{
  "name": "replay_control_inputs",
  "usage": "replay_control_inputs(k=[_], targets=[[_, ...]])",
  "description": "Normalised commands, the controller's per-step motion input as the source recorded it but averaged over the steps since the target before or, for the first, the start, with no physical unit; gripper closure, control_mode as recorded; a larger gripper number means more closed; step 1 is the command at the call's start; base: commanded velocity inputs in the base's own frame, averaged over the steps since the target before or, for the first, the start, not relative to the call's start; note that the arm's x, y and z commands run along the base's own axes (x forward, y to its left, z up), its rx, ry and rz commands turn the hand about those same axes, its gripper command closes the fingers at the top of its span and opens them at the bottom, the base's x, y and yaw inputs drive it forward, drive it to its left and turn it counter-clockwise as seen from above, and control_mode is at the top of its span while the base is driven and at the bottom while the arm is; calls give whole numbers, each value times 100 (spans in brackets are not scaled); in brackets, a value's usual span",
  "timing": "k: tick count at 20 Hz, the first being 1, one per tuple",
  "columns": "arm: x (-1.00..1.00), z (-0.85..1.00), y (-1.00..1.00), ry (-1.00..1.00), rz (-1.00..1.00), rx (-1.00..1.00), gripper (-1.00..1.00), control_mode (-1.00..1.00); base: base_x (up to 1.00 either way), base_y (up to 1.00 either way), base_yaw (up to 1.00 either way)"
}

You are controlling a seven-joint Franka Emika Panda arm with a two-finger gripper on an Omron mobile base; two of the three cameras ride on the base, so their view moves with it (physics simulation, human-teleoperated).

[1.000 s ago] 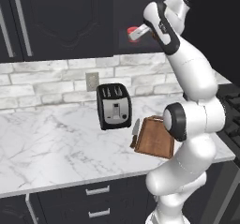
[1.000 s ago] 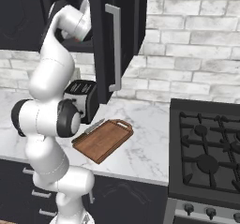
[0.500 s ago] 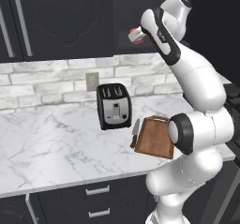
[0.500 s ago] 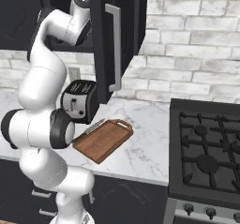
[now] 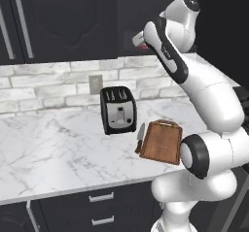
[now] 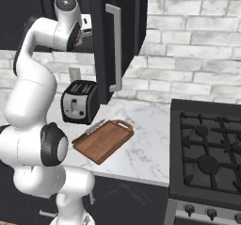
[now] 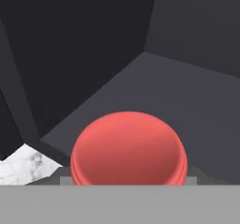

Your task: Pick the bread, place it on the cutting board, pick the jam, place it on the counter, and close the cabinet.

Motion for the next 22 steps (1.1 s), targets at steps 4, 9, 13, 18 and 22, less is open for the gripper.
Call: replay_control_inputs(k=[4, 9, 13, 18, 22], targets=[[-46, -7, 2, 0, -11, 0, 100, -100, 0, 0, 0], [-38, -10, 19, 0, -9, 0, 100, -100, 0, 0, 0], [-37, -6, 20, 0, -8, 0, 100, -100, 0, 0, 0], [-43, -5, 18, 0, -9, 2, 100, -100, 0, 0, 0], [-46, -7, 21, 0, -9, 3, 100, -100, 0, 0, 0]])
